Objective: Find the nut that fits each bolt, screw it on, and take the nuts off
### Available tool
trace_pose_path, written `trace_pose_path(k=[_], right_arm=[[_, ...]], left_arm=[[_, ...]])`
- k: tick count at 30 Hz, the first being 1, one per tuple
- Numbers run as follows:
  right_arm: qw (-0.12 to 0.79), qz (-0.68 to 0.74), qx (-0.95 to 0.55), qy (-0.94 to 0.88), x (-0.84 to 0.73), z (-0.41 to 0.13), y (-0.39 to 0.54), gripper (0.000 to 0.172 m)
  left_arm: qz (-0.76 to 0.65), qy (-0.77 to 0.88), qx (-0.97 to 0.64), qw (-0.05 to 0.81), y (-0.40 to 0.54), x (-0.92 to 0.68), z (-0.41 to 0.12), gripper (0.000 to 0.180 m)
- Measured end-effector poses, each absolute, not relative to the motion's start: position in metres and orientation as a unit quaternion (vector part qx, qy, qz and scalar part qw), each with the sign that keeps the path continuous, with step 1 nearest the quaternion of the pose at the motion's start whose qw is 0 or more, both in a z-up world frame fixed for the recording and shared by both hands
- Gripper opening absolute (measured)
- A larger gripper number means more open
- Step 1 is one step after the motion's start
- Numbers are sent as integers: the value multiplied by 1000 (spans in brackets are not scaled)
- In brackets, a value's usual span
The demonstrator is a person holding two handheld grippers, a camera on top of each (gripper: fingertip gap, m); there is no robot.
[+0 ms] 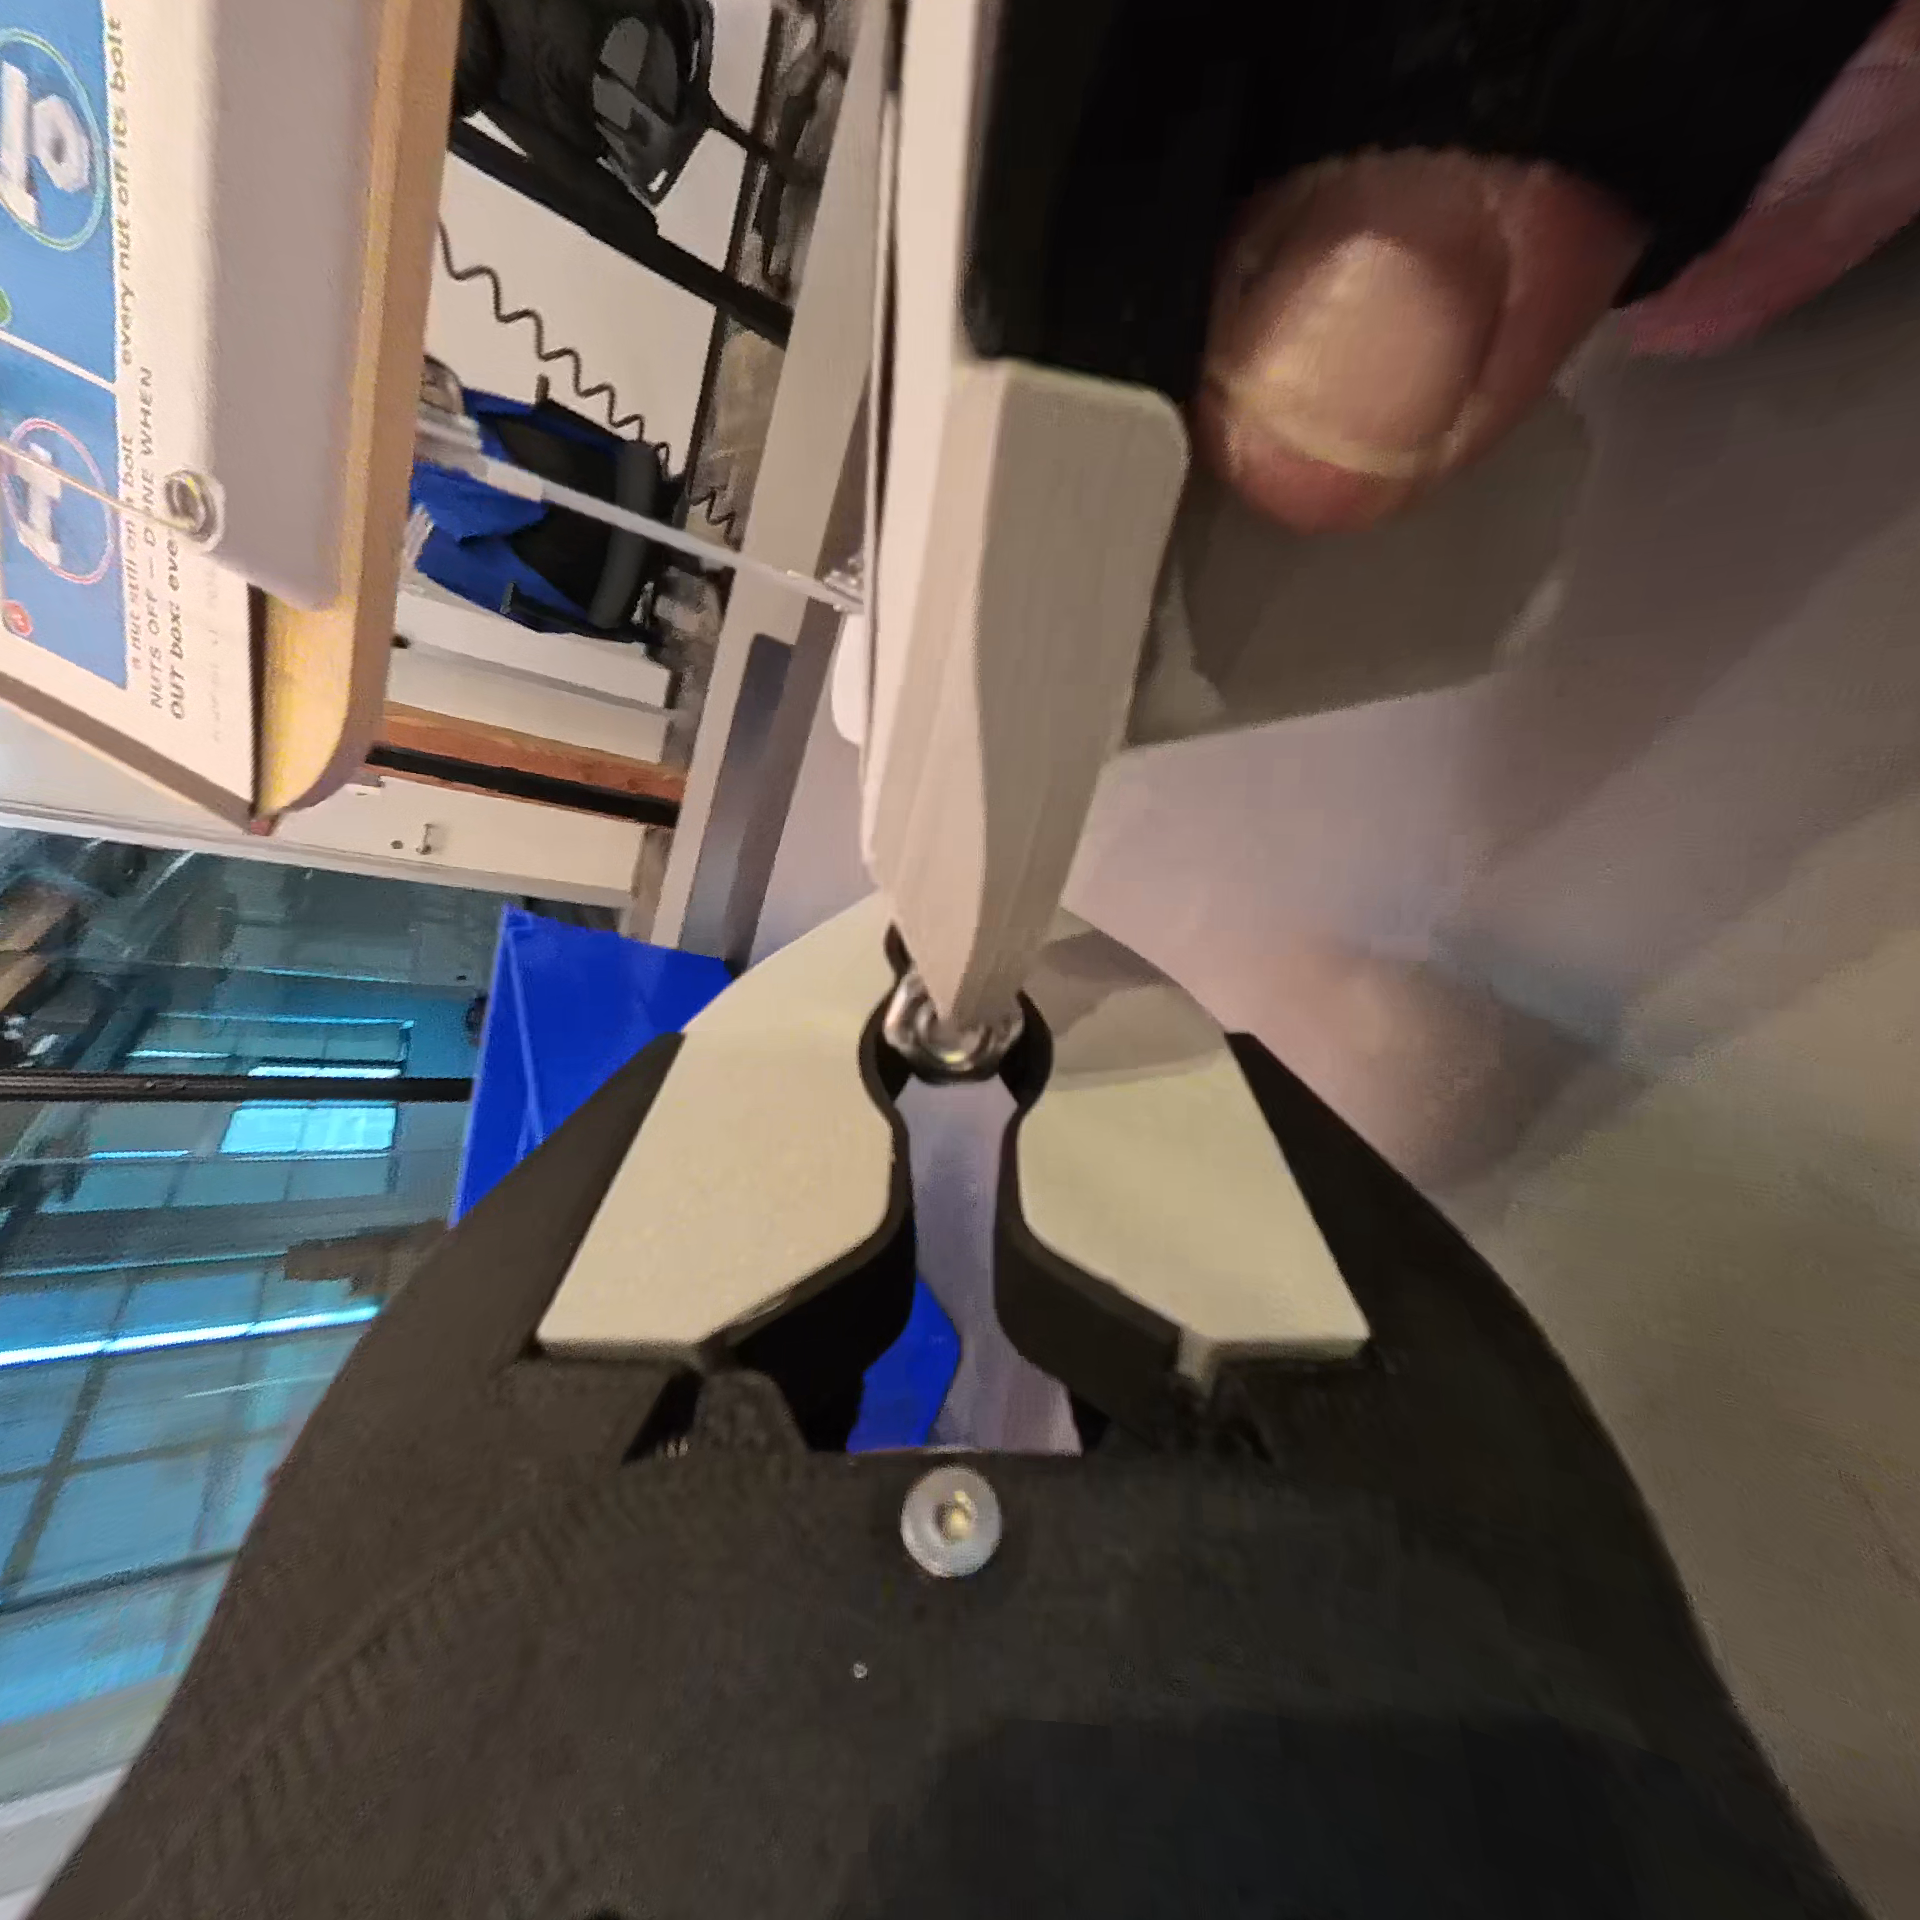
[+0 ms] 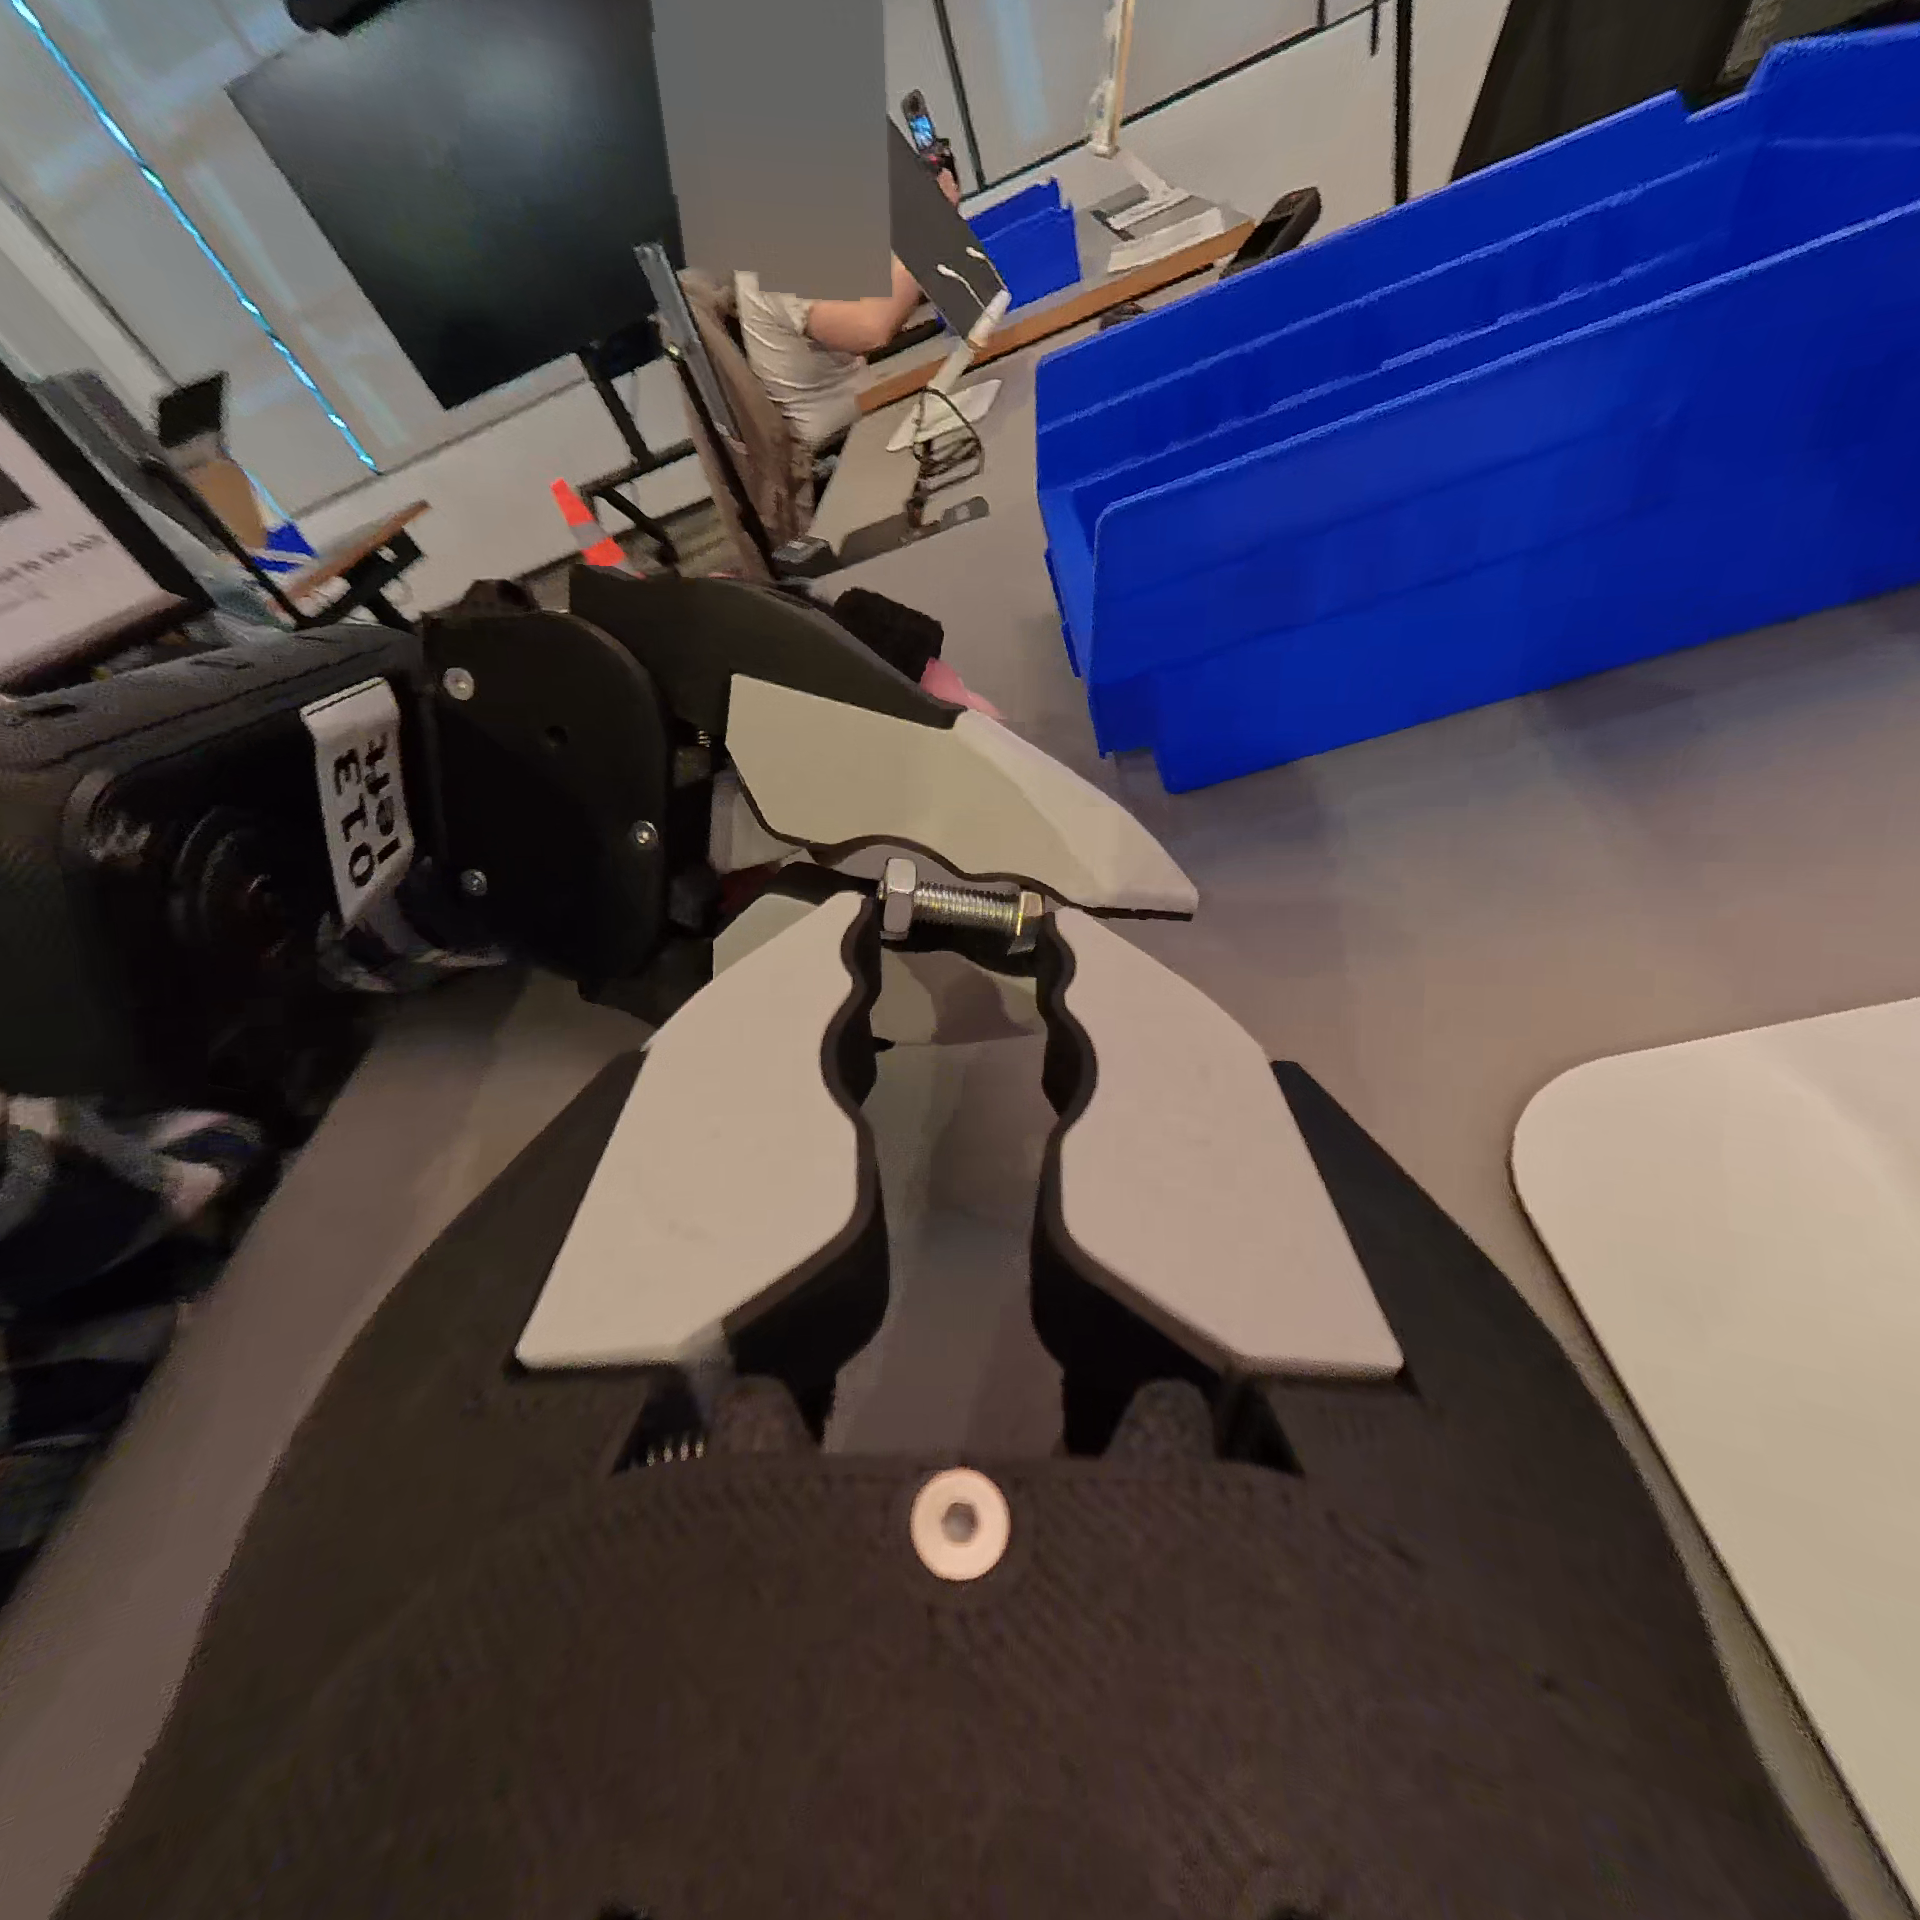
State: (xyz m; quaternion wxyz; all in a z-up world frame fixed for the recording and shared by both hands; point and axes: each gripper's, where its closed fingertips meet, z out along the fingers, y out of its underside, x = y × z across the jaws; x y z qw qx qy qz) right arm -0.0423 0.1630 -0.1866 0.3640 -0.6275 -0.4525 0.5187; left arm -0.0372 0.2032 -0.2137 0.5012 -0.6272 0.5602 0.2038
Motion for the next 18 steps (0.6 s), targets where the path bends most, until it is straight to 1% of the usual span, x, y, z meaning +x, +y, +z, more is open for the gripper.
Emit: trace_pose_path(k=[1, 4, 6, 8, 9, 11, 13, 18], right_arm=[[352, 534, -624, -449, -41, -185, 163, 29], [306, 595, -599, -439, -38, -179, 160, 29], [266, 640, -575, -435, -35, -173, 155, 29], [248, 666, -562, -424, -32, -169, 156, 29], [237, 673, -557, -426, -32, -168, 154, 29], [235, 675, -554, -426, -32, -168, 154, 28], [221, 684, -547, -428, -31, -167, 151, 28], [199, 702, -541, -419, -30, -165, 151, 28]], left_arm=[[186, 562, -628, 505, 202, -35, -214, 14], [120, 559, -634, 521, 197, -30, -211, 15], [79, 558, -628, 536, 193, -26, -206, 11], [55, 562, -626, 538, 189, -24, -205, 14], [47, 563, -623, 541, 188, -23, -204, 11], [46, 565, -621, 542, 187, -23, -204, 13], [39, 564, -615, 549, 185, -23, -201, 9], [41, 560, -613, 556, 186, -22, -199, 9]])
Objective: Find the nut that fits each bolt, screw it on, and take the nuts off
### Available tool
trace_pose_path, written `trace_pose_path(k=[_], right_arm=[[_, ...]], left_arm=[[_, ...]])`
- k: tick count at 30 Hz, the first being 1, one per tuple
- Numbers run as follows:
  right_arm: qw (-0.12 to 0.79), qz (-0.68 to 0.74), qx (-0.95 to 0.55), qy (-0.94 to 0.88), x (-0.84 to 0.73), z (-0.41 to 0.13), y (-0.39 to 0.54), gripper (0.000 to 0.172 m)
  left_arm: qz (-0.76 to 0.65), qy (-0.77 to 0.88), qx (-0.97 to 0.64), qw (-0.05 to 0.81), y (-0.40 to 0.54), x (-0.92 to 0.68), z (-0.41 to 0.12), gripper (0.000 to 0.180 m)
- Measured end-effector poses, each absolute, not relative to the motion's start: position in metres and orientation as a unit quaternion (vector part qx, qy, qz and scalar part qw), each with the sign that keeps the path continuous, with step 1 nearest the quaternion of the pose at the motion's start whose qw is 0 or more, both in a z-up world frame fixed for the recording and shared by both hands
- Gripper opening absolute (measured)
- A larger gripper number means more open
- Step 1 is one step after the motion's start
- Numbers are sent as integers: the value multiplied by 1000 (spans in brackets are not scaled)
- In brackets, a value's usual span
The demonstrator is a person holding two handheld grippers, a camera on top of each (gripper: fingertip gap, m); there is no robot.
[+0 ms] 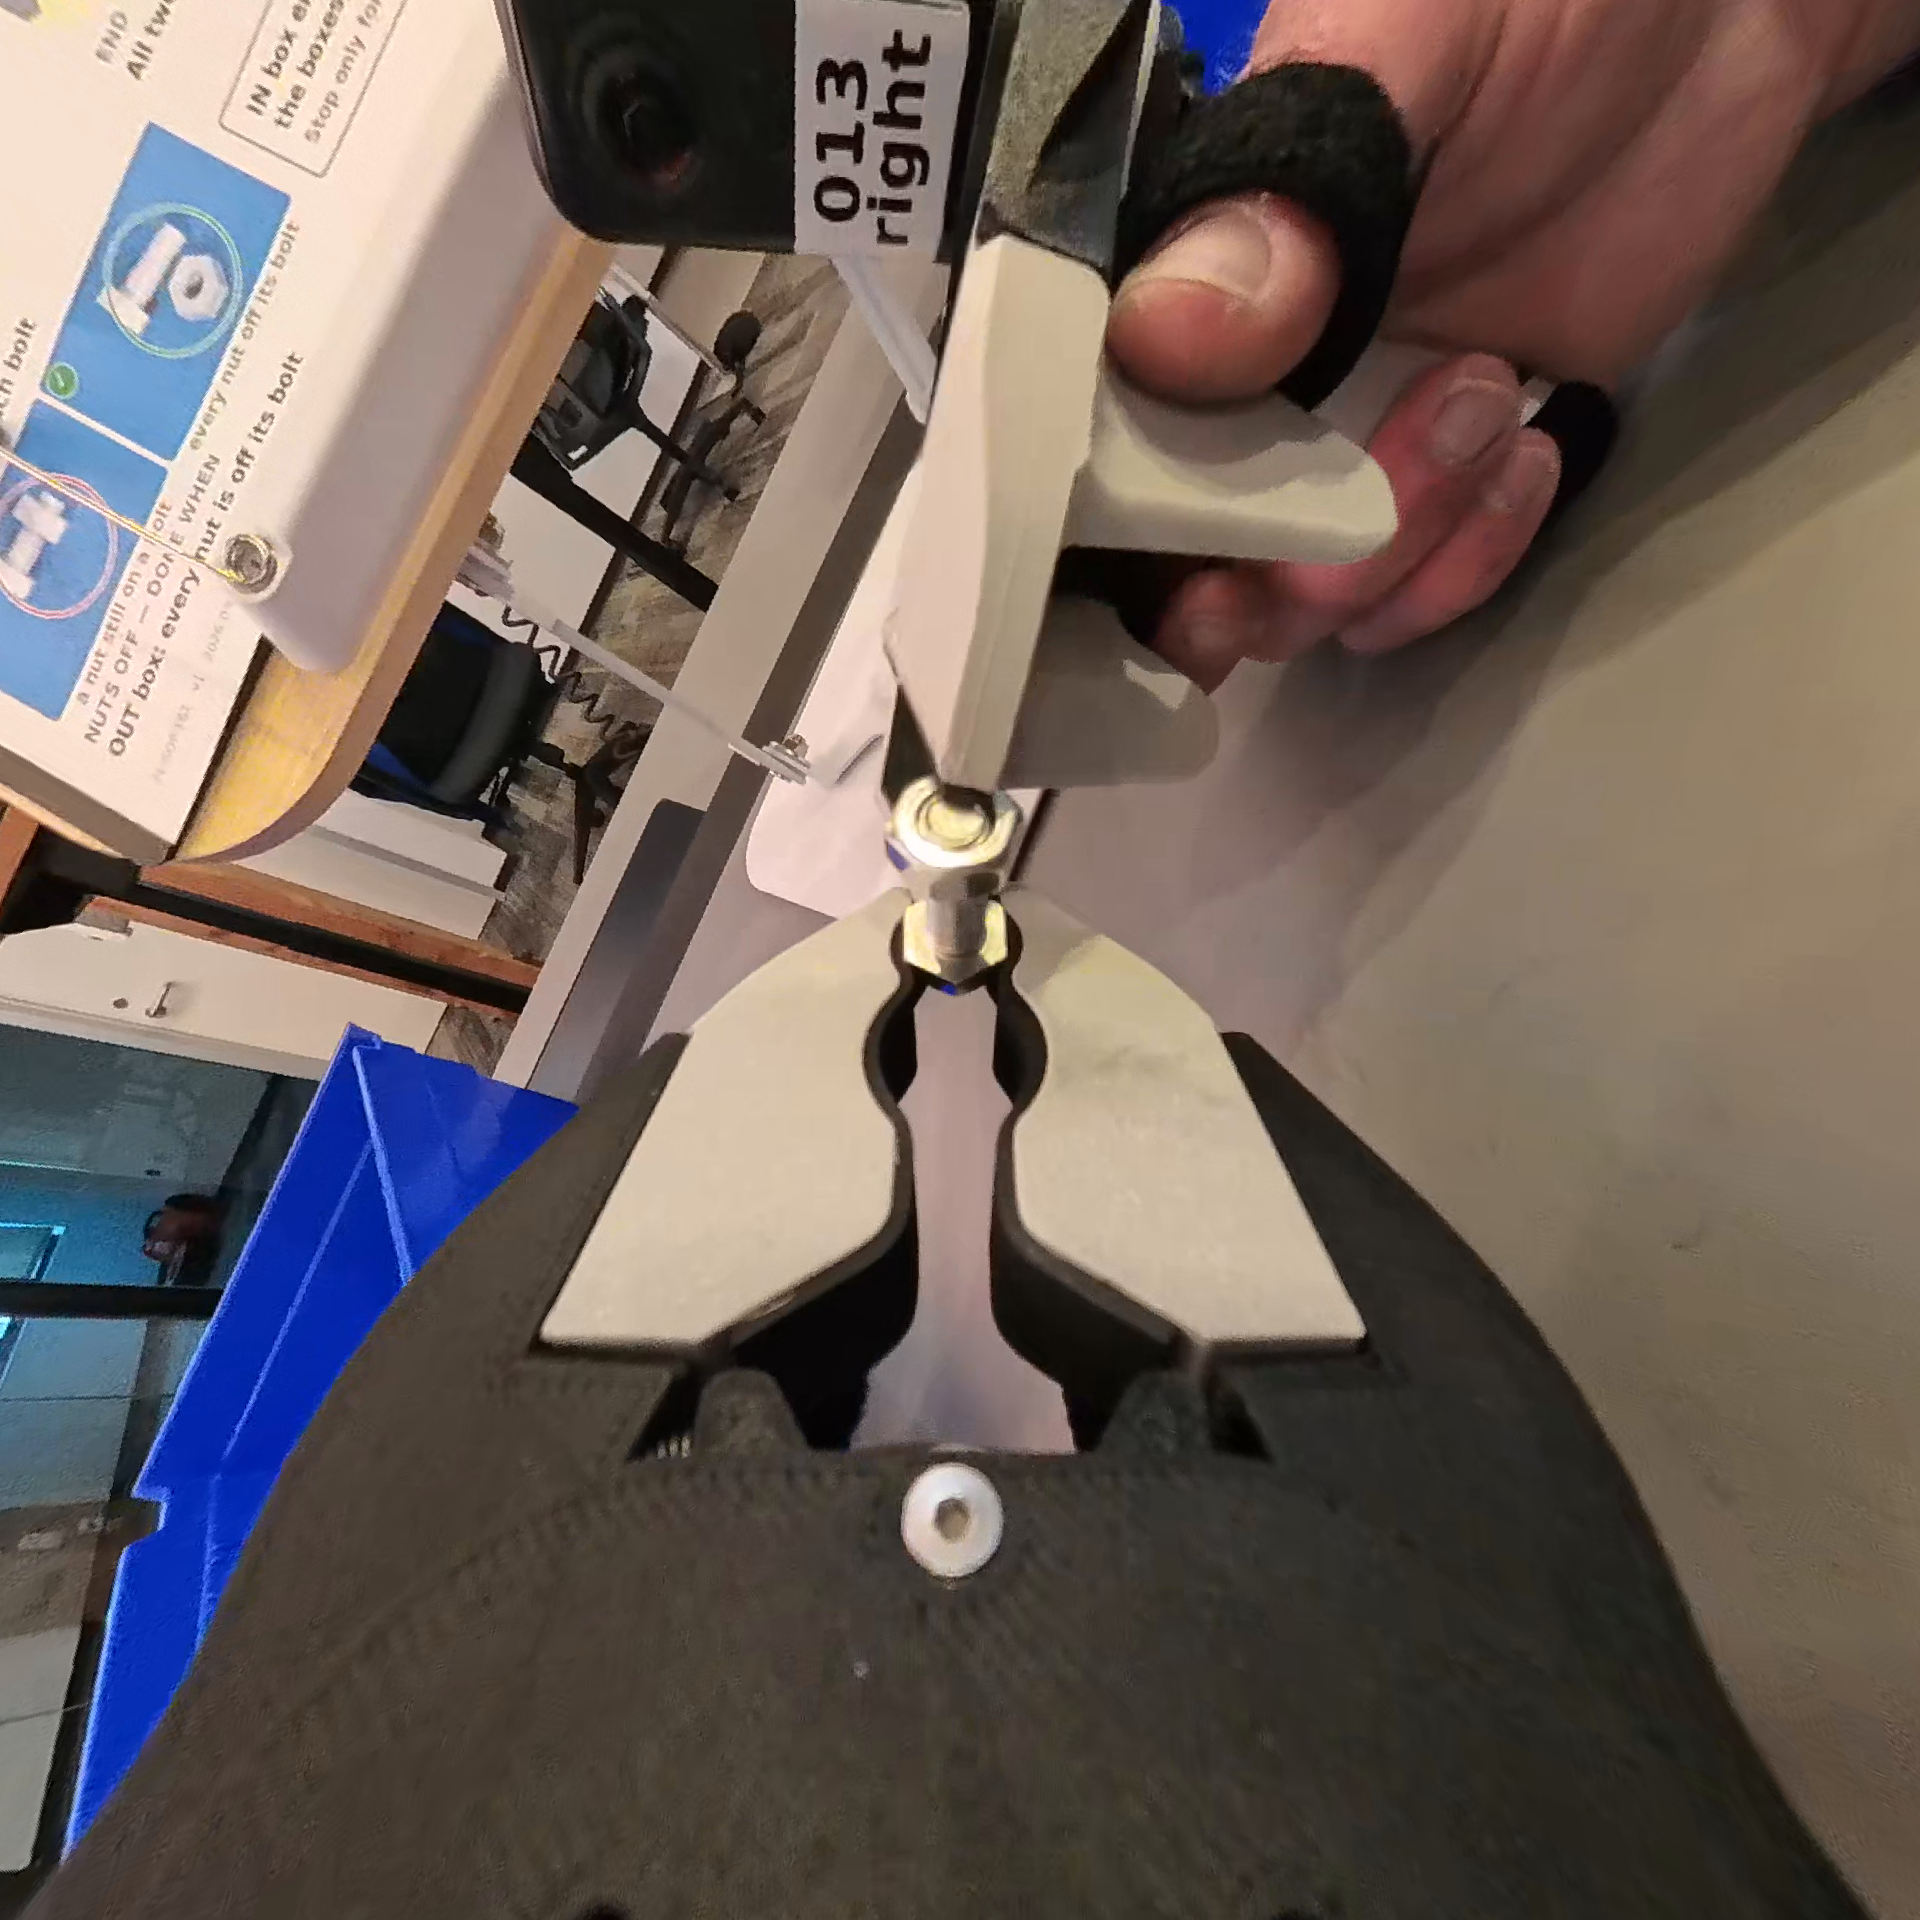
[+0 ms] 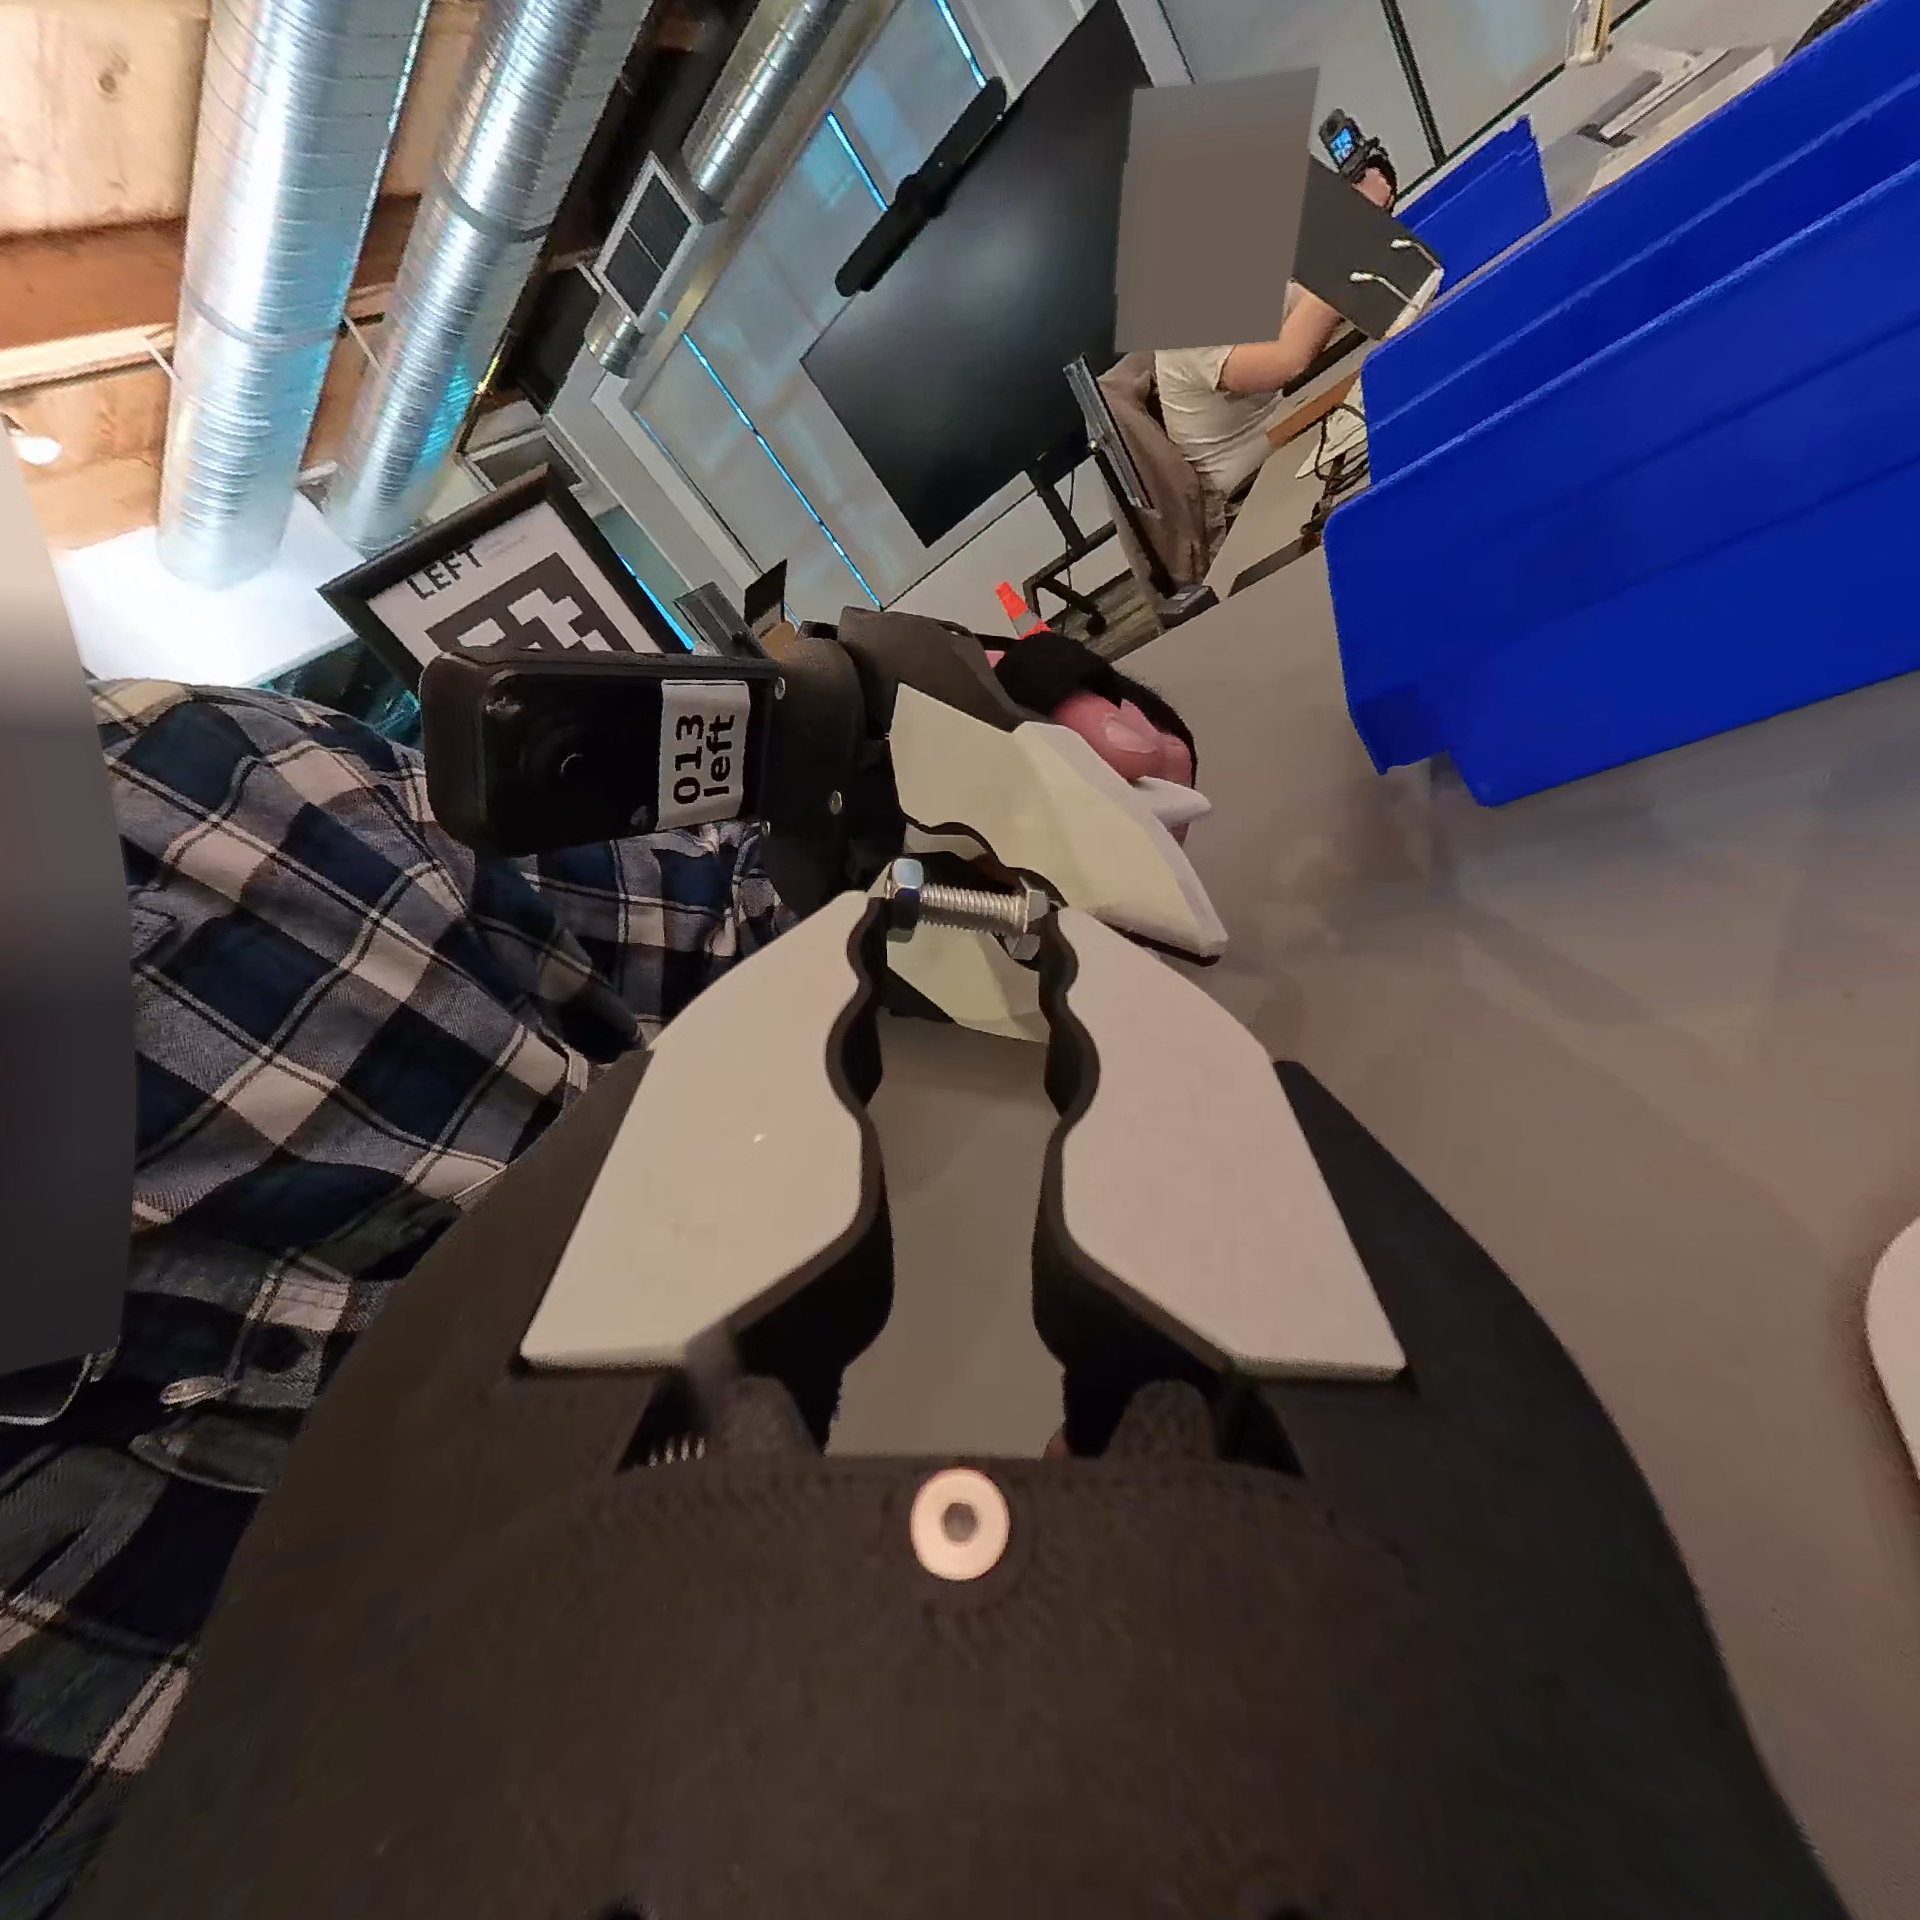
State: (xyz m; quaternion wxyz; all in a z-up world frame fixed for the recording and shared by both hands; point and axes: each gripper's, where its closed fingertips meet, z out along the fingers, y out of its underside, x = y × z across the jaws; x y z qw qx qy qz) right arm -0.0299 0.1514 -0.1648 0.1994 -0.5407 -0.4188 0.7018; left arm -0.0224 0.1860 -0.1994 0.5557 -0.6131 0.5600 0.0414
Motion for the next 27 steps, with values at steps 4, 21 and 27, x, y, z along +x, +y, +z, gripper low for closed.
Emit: trace_pose_path(k=[4, 21, 27], right_arm=[[198, 700, -539, -425, -30, -165, 150, 28], [184, 705, -540, -421, -30, -166, 150, 28], [179, 725, -516, -420, -26, -159, 146, 6]], left_arm=[[52, 564, -606, 558, 185, -23, -199, 9], [103, 568, -573, 582, 184, -21, -190, 16], [121, 572, -577, 570, 186, -25, -194, 11]])
